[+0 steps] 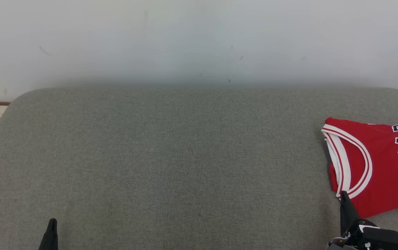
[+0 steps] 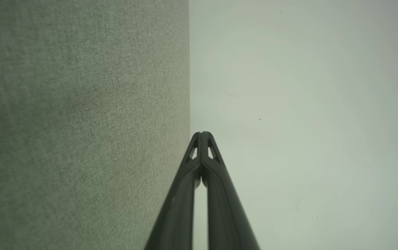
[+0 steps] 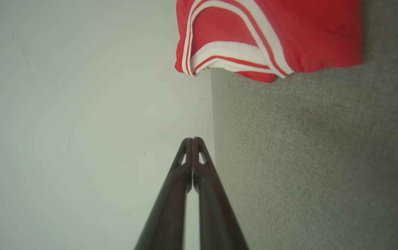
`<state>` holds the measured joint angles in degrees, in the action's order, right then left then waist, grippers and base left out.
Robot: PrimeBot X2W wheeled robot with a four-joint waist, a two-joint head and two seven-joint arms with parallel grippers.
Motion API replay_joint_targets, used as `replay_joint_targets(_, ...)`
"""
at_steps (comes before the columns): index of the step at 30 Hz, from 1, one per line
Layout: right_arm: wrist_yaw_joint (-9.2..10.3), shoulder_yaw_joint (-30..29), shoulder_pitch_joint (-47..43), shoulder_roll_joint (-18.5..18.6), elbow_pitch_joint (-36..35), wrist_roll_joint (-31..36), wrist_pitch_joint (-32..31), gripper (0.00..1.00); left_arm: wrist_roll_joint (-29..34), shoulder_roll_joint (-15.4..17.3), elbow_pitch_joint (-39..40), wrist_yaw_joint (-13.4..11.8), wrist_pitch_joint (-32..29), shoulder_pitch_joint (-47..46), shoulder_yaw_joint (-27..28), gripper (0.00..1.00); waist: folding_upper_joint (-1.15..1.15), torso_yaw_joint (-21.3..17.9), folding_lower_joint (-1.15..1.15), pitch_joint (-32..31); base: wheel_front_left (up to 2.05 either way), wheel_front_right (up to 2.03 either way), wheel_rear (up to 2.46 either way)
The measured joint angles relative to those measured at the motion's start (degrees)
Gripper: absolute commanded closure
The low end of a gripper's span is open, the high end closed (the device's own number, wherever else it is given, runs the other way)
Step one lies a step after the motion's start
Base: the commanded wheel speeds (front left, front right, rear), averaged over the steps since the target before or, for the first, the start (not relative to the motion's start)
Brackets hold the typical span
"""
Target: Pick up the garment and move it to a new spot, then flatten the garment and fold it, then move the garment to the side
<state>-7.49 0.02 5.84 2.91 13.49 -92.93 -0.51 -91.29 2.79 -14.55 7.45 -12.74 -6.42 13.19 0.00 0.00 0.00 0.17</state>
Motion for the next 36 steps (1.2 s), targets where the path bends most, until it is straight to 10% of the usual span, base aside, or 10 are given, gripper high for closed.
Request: replay_joint_targets(36,0.0,0.0,0.0,0.0,0.0,0.0,0.0,1.0,0.0,0.0,0.0,0.0,0.0,0.0,0.0,1.0,0.0,0.0,0.0,0.0,0.0,0.0,0.0)
